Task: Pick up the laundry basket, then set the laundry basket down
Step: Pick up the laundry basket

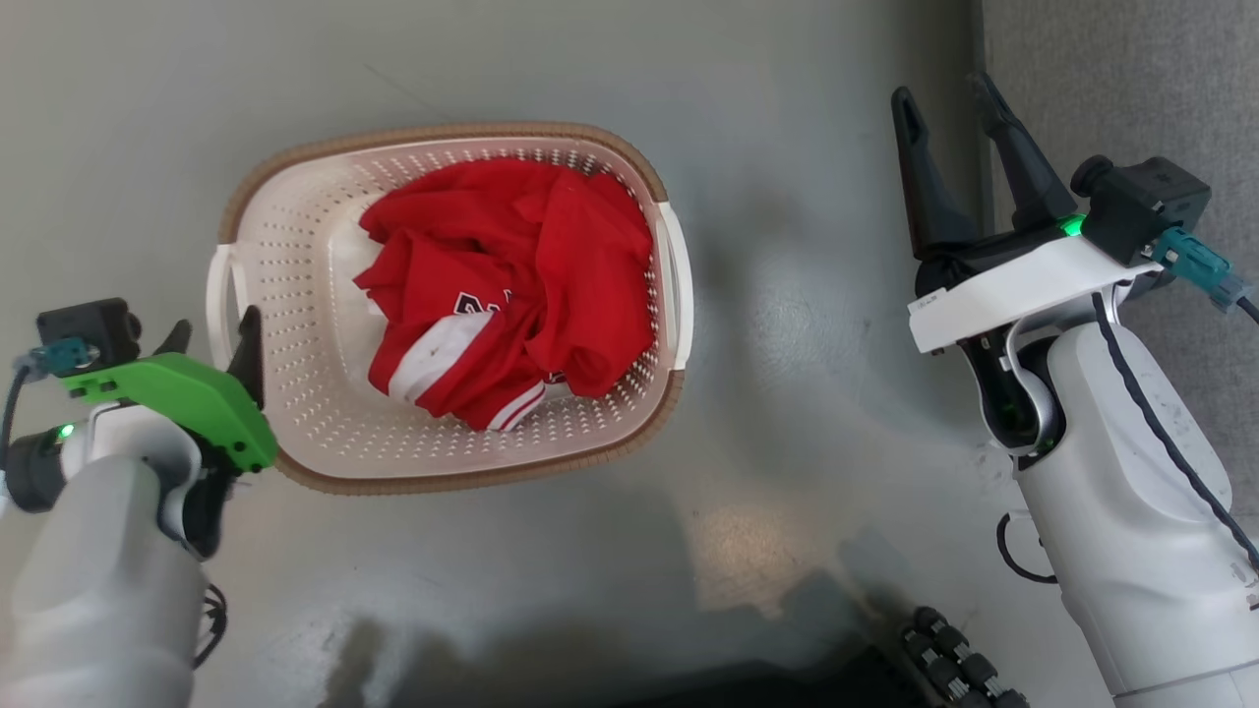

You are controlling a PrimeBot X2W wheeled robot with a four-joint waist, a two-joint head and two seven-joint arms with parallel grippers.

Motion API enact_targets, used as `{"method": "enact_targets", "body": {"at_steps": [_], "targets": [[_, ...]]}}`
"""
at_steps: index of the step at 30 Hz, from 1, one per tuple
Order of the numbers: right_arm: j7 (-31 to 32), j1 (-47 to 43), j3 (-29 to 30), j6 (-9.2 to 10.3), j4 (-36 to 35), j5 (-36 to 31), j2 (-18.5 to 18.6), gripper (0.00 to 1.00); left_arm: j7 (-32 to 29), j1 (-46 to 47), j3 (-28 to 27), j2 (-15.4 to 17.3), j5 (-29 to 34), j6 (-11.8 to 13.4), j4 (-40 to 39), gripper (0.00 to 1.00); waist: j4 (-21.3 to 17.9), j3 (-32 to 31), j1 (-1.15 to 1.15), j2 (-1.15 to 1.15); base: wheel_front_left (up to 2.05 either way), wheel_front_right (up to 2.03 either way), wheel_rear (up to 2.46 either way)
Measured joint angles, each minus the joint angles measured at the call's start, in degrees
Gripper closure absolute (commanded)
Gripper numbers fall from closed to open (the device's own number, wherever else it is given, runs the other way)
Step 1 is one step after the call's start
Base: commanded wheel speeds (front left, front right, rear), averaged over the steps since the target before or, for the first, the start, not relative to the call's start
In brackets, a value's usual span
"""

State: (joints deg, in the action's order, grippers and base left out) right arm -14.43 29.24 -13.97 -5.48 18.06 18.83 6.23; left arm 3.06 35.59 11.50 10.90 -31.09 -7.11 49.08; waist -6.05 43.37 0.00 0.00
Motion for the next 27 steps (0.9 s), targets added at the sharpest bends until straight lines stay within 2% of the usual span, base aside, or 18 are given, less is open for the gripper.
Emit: {"method": "enact_targets", "body": {"at_steps": [5,18,19,20,21,25,27], "targets": [[0.0,0.45,0.14,-0.05,-0.15,-0.26,-0.33,0.0,-0.69,1.6,0.14,1.51,0.01,0.0,2.47,0.0,-0.6,1.77,0.0,0.0,0.0,0.0,0.0],[0.0,1.79,0.71,-0.49,-0.36,-0.92,-0.75,0.0,-2.85,6.04,4.13,1.53,-0.02,-0.01,5.06,0.0,-1.45,5.36,0.0,0.0,0.0,0.0,0.0],[0.0,1.99,0.76,-0.49,-0.36,-1.11,-0.76,0.0,-2.85,6.29,4.45,1.52,-0.08,-0.01,5.45,0.12,-1.47,5.49,0.0,0.0,0.0,0.0,0.0],[0.0,2.05,0.8,-0.49,-0.36,-1.24,-0.77,0.0,-2.86,6.49,4.74,1.51,-0.33,-0.01,5.77,0.3,-1.48,5.58,0.0,0.0,0.0,0.0,0.0],[0.0,2.05,0.8,-0.49,-0.35,-1.24,-0.79,0.0,-2.86,6.62,4.97,1.51,-0.52,-0.01,5.93,0.55,-1.49,5.64,0.0,0.0,0.0,0.0,0.0],[0.0,2.05,0.83,-0.49,-0.26,-1.27,-0.91,0.0,-2.86,6.72,5.35,1.76,-0.71,-0.01,6.46,1.0,-1.51,5.81,0.0,0.0,0.0,0.0,0.0],[0.0,2.06,0.87,-0.51,-0.13,-1.31,-0.98,0.0,-2.85,6.76,5.72,1.83,-1.18,-0.45,6.57,1.0,-1.52,5.84,0.0,0.0,0.0,0.0,0.0]]}}
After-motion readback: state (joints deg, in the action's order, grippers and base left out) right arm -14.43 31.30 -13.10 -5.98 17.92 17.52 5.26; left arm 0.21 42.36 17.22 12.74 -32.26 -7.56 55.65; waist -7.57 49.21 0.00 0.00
